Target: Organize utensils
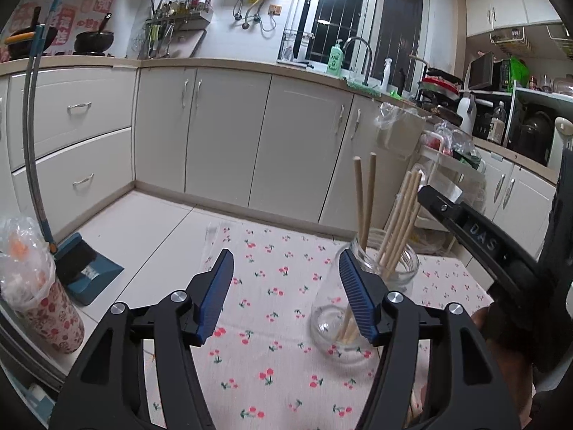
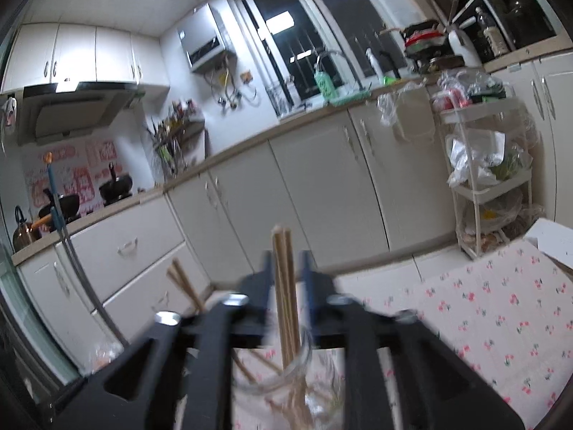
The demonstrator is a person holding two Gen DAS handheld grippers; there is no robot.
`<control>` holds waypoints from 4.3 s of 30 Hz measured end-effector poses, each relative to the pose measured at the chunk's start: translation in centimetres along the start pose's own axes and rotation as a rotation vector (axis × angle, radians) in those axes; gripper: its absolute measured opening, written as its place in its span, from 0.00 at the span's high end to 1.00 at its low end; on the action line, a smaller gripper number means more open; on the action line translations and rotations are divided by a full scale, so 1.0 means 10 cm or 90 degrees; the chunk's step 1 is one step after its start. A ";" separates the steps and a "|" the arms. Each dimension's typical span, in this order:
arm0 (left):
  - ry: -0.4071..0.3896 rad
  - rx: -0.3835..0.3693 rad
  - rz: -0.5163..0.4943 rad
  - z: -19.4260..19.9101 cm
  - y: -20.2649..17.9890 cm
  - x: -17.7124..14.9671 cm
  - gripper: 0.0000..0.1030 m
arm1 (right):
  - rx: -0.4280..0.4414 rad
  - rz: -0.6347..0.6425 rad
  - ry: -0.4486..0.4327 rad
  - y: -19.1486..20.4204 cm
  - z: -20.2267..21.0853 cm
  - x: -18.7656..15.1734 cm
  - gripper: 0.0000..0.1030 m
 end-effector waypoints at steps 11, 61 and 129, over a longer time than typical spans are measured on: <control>0.075 0.013 0.006 0.26 0.09 -0.25 0.35 | -0.076 0.009 0.202 -0.56 0.78 -0.53 0.59; 0.360 -0.011 -0.130 -0.43 -0.92 -1.36 0.94 | -0.072 0.120 0.477 -1.00 0.73 -1.16 0.86; 0.408 -0.019 -0.141 -0.40 -0.79 -1.35 0.88 | -0.081 0.218 0.496 -0.88 0.42 -1.13 0.67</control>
Point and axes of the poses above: each gripper's, at about its wrist camera, not at the fingertips, and z roughly against the way its jaws point, y to its left, x to its top, the point moved 6 cm from there along -z, roughly the way its jaws point, and after that the axes turned 4 degrees about z, right-handed, at the moved point
